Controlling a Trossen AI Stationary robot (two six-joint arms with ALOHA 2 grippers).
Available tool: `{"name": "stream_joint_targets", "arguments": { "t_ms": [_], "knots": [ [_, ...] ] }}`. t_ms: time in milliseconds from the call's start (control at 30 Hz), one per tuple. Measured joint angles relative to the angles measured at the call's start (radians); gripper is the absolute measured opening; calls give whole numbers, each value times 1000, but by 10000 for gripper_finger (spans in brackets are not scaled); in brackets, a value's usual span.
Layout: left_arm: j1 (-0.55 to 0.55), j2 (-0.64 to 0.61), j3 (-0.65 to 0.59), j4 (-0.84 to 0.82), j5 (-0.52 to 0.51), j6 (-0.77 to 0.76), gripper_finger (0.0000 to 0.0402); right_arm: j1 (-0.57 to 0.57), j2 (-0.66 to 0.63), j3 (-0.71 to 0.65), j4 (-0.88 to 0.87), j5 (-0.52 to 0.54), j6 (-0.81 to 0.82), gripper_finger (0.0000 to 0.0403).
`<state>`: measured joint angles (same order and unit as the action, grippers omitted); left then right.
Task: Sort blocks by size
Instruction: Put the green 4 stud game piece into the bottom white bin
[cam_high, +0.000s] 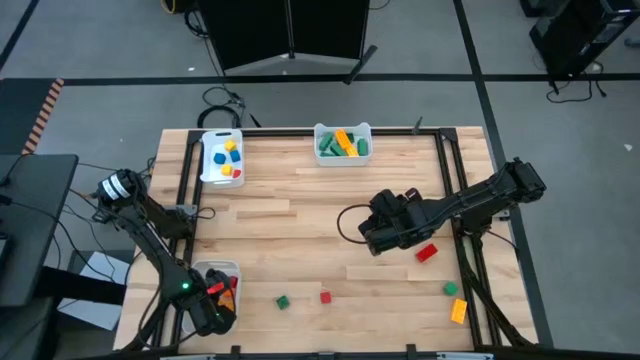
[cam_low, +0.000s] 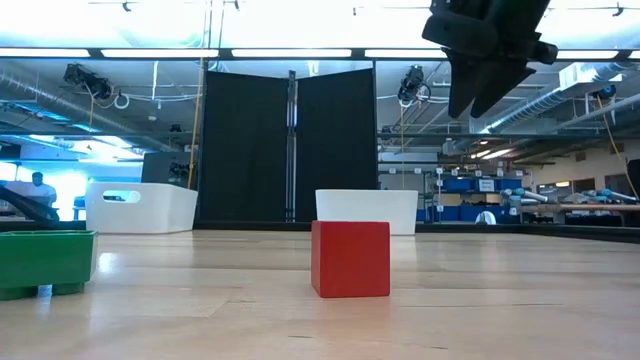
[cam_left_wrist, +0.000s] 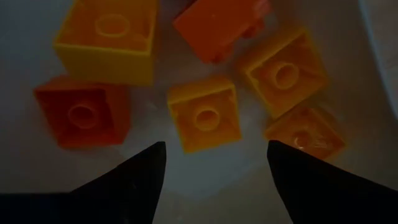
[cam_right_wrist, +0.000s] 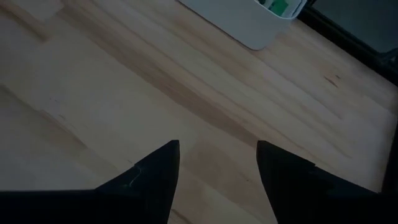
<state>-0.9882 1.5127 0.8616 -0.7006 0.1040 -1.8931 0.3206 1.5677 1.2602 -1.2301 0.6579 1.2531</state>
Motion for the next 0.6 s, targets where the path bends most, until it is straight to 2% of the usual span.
{"name": "stream_joint_targets", "arguments": {
  "t_ms": [367,600],
  "knots": [
    [0,-38,1,-32,44,23,289,0,0,0,78,1,-52,225],
    [0,-96,58,-209,25,23,288,1,0,0,82,-18,-52,226]
  ]
}}
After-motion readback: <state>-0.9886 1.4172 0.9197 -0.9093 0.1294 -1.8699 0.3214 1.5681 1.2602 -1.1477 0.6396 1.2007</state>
